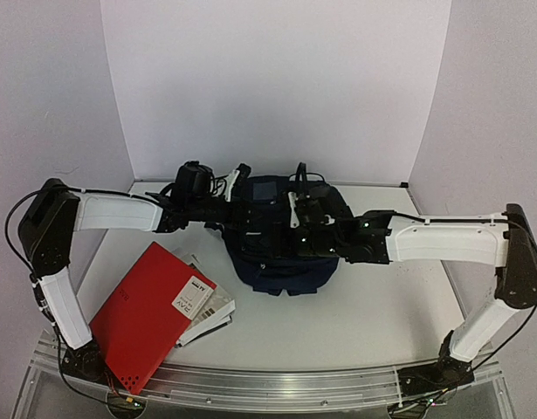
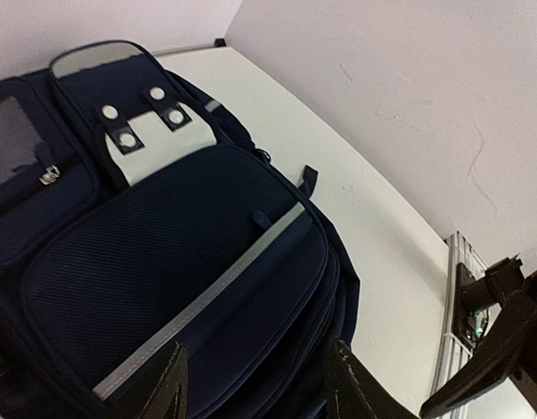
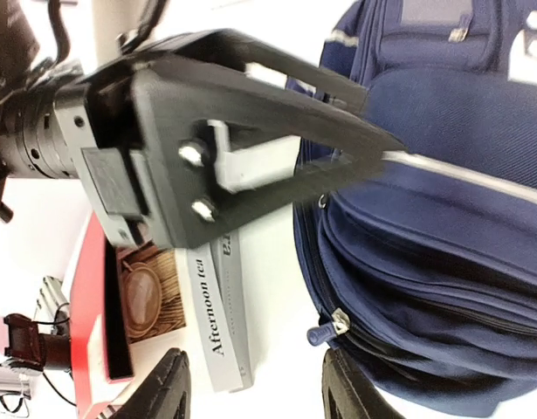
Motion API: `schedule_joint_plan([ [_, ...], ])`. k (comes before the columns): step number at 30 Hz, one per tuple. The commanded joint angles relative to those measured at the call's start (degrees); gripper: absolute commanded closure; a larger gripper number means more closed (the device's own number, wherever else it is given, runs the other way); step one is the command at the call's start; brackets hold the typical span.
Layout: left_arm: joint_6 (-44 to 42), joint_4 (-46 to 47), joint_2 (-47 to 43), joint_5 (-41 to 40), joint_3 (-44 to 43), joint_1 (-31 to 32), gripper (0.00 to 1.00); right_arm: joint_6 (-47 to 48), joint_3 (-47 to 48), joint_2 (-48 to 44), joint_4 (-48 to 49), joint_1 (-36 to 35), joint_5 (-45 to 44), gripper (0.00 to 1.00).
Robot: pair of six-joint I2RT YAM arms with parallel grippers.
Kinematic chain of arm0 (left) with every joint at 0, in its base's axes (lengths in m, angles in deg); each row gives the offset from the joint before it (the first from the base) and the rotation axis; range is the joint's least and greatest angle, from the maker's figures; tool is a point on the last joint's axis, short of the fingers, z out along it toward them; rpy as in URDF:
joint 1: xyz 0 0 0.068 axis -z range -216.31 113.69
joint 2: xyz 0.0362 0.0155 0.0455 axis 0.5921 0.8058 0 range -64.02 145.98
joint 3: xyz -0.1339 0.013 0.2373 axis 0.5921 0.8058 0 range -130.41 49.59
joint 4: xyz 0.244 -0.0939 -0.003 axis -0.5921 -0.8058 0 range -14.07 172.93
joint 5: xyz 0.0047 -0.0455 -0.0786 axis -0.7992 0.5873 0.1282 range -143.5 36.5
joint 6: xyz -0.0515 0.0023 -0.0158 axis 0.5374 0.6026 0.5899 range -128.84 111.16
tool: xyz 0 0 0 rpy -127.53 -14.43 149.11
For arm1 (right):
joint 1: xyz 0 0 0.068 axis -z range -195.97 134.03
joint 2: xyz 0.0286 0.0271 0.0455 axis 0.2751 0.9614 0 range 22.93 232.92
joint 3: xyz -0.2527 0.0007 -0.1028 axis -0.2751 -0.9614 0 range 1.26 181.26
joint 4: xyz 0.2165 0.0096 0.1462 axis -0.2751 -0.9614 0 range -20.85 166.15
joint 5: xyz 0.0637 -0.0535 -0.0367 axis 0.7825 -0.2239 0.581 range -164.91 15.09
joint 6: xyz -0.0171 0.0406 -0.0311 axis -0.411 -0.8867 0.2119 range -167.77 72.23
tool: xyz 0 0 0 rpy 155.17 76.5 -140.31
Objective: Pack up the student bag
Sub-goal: Unzip the student bag at the center of the board.
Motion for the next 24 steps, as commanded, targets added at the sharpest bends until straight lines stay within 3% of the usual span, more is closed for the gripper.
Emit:
schedule_joint_plan([
  [1, -1.8, -4.6, -7.5, -5.9, 2.5, 0.8, 0.47, 1.8, -2.9, -4.7, -2.8, 0.1, -7.1, 0.43],
  [7, 0.7, -14.2, -8.1, -7.2, 4.2, 4.9, 0.51, 1.6, -5.3, -5.4, -3.6, 2.6, -9.5, 0.38],
  [16, 8.3, -20.1, -8.3, -14.9, 7.1, 12.1, 0.52, 1.4, -6.7, -5.4, -3.5, 5.4, -9.8, 0.34],
  [24, 8.2, -22.2, -5.2, -18.3, 5.5, 13.4, 0.55, 1.5, -6.8, -6.0, -3.6, 5.8, -9.6, 0.32],
])
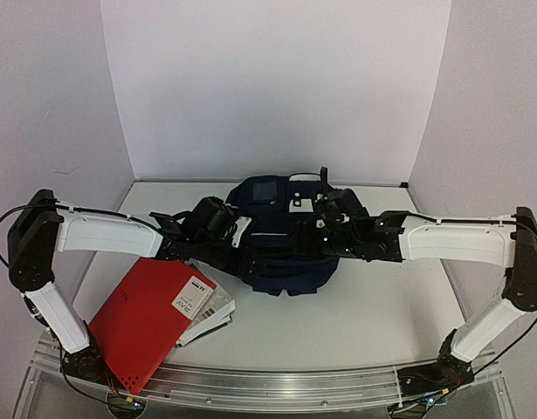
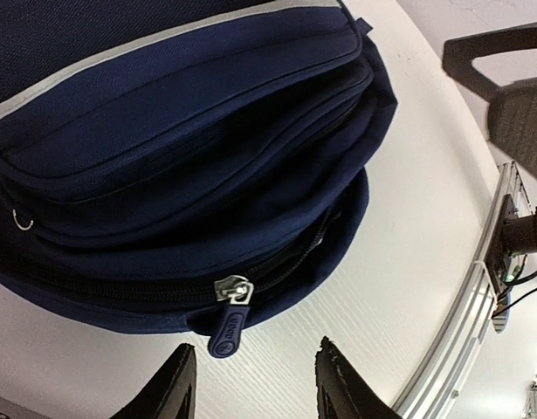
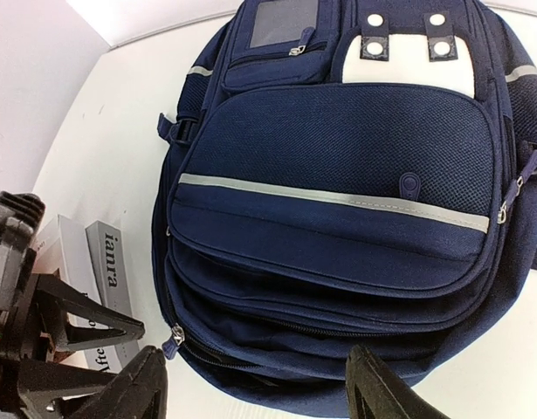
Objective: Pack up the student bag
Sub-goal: Unzip the student bag at the center of the board.
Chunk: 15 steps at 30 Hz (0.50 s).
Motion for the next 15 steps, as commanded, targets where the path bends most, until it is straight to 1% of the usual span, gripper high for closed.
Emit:
schedule_joint_plan([
  [1, 0.3, -2.2, 2.5, -2.9, -2.3, 0.6, 0.57, 0.2, -0.6, -1.9, 0.4, 0.2, -1.4, 0.32],
  [7, -0.4, -2.5, 4.2, -4.4, -3.1, 0.9, 0.59, -0.4, -1.5, -2.5, 0.4, 0.3, -1.5, 0.32],
  [11, -0.4, -1.9, 5.0, -4.0, -3.8, 1.0, 0.63, -0.7, -2.1, -2.7, 0.3, 0.4, -2.3, 0.31],
  [15, -0.2, -1.3, 5.0, -5.2, -3.8, 1.0, 0.75, -2.3, -3.6, -3.1, 0.3, 1.7, -2.4, 0.29],
])
